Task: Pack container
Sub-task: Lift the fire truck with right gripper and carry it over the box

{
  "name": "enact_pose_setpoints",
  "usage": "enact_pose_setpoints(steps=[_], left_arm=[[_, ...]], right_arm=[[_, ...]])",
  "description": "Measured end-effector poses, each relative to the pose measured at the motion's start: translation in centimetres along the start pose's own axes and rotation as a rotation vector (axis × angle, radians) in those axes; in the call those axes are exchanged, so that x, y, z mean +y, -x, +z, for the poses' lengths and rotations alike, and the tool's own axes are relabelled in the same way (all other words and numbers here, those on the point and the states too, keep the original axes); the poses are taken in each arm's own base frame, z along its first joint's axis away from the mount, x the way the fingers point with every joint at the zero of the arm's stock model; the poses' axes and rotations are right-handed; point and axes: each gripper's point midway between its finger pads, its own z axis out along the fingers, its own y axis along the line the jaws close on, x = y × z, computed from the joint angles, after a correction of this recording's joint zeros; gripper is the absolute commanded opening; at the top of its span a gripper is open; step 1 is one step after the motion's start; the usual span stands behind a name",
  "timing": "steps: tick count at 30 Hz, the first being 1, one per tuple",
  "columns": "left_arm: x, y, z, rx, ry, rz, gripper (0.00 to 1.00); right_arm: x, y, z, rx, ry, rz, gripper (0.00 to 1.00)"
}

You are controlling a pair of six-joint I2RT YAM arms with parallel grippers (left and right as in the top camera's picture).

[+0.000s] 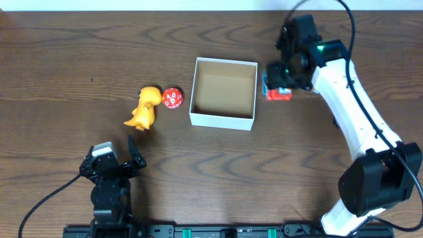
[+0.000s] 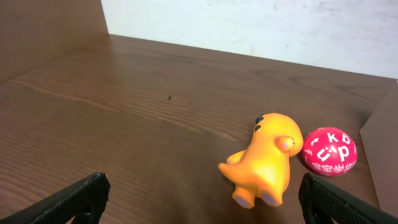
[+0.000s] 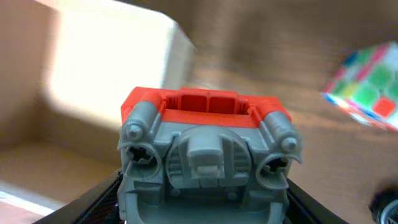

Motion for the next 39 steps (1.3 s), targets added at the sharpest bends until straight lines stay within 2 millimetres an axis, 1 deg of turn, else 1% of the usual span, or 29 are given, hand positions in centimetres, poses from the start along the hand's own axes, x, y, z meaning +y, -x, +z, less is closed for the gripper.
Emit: enact_pose_setpoints(steps=[3, 5, 7, 9, 12, 14, 17, 19, 21, 23, 25, 30, 35, 39], left_arm=[[0.0, 0.0, 0.0, 0.000, 0.000, 0.000, 0.98], [0.0, 0.0, 0.0, 0.000, 0.000, 0.000, 0.98], [0.0, 0.0, 0.0, 0.000, 0.000, 0.000, 0.98], [0.0, 0.0, 0.0, 0.000, 0.000, 0.000, 0.98], [0.0, 0.0, 0.0, 0.000, 0.000, 0.000, 0.98], [0.0, 0.0, 0.0, 0.000, 0.000, 0.000, 0.98], [0.0, 0.0, 0.0, 0.000, 0.000, 0.000, 0.98], [0.0, 0.0, 0.0, 0.000, 0.000, 0.000, 0.98], [0.0, 0.0, 0.0, 0.000, 0.000, 0.000, 0.98], [0.0, 0.0, 0.0, 0.000, 0.000, 0.000, 0.98], [0.0, 0.0, 0.0, 0.000, 0.000, 0.000, 0.98], [0.0, 0.0, 0.0, 0.000, 0.000, 0.000, 0.98], [0.0, 0.0, 0.0, 0.000, 0.000, 0.000, 0.98], [0.0, 0.0, 0.0, 0.000, 0.000, 0.000, 0.98]], right_arm=[[2.6, 1.8, -2.3, -0.065, 0.036, -0.032, 0.57], [3.8, 2.7, -3.4, -0.102, 0.057, -0.044, 0.57], [5.1, 3.3, -4.1, -0.134, 0.077, -0.049, 0.57], [6.1, 3.4, -4.1, -0.144, 0.090, -0.050, 0.57], [8.2, 3.5, -3.9, -0.159, 0.118, -0.056, 0.57], [10.2, 3.5, -3.3, -0.170, 0.142, -0.069, 0.57], [12.5, 2.9, -1.8, -0.154, 0.157, -0.092, 0.57], [13.6, 1.9, -0.2, -0.110, 0.153, -0.108, 0.57], [13.6, 0.6, 1.2, -0.052, 0.132, -0.112, 0.56], [12.9, -0.4, 2.1, -0.003, 0.097, -0.107, 0.55], [12.2, -1.0, 2.5, 0.027, 0.065, -0.103, 0.54], [11.0, -1.3, 2.5, 0.032, 0.000, -0.097, 0.54], [10.4, -1.5, 2.6, 0.038, -0.033, -0.089, 0.54], [10.1, -1.9, 3.1, 0.061, -0.052, -0.077, 0.53]])
